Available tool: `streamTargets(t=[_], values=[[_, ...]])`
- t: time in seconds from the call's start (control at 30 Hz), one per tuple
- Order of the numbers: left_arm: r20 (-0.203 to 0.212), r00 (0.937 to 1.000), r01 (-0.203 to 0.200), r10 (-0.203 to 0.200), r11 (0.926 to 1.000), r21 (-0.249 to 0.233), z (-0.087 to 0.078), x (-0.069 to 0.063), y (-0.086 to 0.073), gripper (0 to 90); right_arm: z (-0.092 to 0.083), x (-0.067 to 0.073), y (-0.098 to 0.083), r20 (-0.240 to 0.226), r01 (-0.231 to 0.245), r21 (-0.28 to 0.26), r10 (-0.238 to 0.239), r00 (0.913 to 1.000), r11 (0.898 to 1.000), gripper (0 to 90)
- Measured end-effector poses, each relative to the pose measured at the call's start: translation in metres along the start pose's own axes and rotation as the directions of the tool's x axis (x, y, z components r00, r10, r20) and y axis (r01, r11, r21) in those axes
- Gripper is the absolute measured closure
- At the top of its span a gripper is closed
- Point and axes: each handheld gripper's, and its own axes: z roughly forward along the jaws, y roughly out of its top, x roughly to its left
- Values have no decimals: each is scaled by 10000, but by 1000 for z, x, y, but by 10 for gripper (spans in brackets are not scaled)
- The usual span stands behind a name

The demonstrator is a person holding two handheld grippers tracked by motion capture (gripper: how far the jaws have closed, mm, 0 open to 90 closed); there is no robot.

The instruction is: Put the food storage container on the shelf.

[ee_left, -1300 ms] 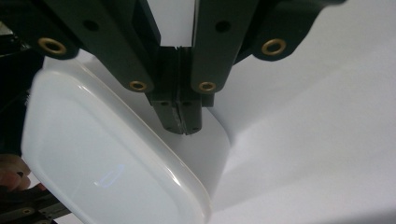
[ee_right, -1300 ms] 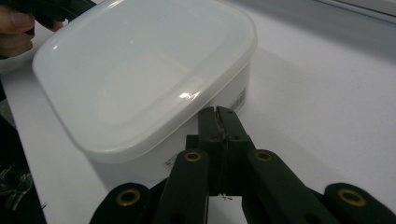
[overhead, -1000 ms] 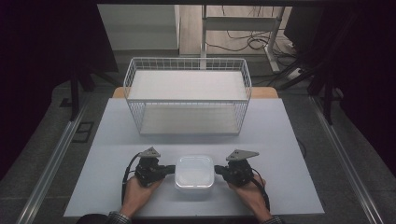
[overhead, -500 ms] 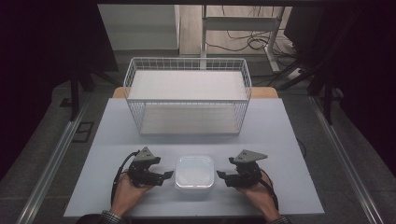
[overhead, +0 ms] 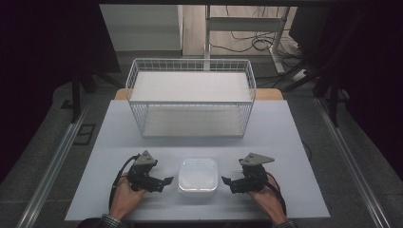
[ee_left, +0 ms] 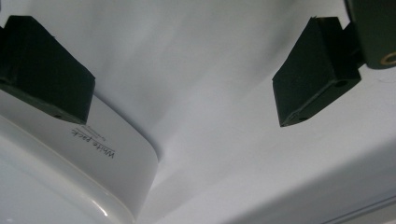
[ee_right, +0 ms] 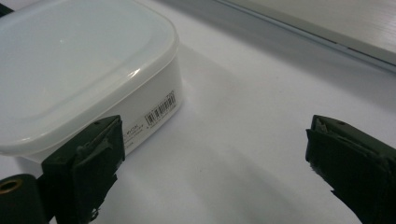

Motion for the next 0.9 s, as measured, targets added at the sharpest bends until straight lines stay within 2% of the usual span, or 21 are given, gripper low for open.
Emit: streamTargets(t=[0.13,0.27,0.37,0.47,0.53,0.63,0.73,0.8,0.83,0.9], values=[[53,10000,-51,52,9996,-291,-4,-2,1,48,-3,0,1,10,-39,-138,39,10000,9999,39],[356,9992,192,-181,9993,-319,-9,-1,3,58,-10,0,5,-19,-164,-308,163,9999,9994,67],[910,9954,351,-296,9976,-597,-14,-4,9,58,-15,0,10,-133,-309,-533,302,9995,9981,74],[1427,9888,544,-437,9959,-721,-16,-8,14,51,-17,3,13,-251,-480,-535,467,9986,9974,58],[1823,9822,611,-462,9951,-771,-15,-12,18,46,-18,6,16,-313,-465,-475,450,9985,9978,40],[1962,9798,522,-384,9965,-657,-12,-16,22,56,-17,15,22,-302,-147,-368,136,9995,9992,19],[2048,9788,166,-81,9991,-402,-7,-27,31,70,-15,22,26,-477,-157,-281,143,9988,9995,14],[2039,9790,68,3,9994,-338,-5,-30,33,81,-13,26,29,-606,-103,-172,92,9981,9998,14],[1912,9815,-34,66,9999,-168,-2,-34,37,90,-11,28,30,-637,-127,-76,122,9979,9999,20],[1891,9820,-24,45,9999,-116,-1,-35,38,104,-10,30,31,-711,-148,-10,146,9974,9999,39]])
